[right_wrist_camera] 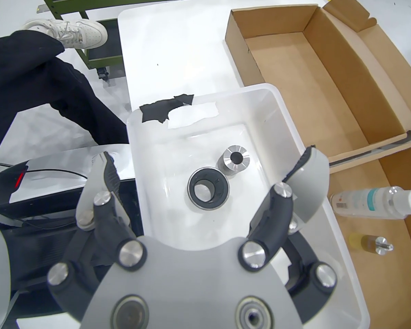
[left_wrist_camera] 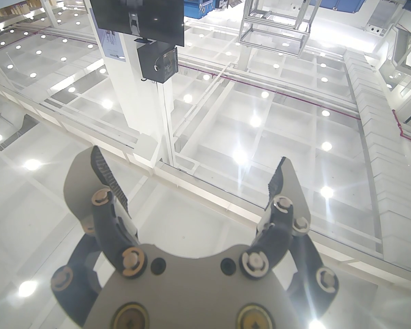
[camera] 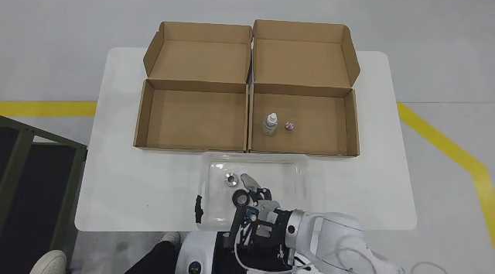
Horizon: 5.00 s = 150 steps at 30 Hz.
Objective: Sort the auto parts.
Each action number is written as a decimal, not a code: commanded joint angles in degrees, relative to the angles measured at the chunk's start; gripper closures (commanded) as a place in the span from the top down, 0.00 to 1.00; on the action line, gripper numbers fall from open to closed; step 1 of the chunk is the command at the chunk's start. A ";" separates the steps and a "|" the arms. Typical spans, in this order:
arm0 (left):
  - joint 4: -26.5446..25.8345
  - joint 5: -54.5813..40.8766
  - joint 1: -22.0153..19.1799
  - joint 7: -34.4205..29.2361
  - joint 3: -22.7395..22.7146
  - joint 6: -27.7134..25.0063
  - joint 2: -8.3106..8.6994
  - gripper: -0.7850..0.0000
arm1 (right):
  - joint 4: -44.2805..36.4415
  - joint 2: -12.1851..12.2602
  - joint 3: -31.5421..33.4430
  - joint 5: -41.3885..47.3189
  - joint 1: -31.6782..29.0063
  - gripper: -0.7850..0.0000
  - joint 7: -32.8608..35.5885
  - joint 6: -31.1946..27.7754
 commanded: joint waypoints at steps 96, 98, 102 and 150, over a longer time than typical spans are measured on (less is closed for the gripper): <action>0.00 0.00 0.00 0.00 0.00 0.00 0.00 1.00 | 17.13 -0.70 -4.00 13.65 14.75 0.64 11.56 -10.37; 0.00 0.00 0.00 0.00 0.00 0.00 0.00 1.00 | 17.44 -0.93 -4.75 13.36 15.17 0.65 11.48 -9.83; 0.00 0.00 0.00 0.00 0.00 0.00 0.00 1.00 | 18.04 -1.27 -5.84 13.08 15.71 0.67 11.02 -9.06; 0.00 0.00 0.00 0.00 0.00 0.00 0.00 1.00 | 4.73 -1.16 6.32 21.81 16.46 0.00 -7.45 0.08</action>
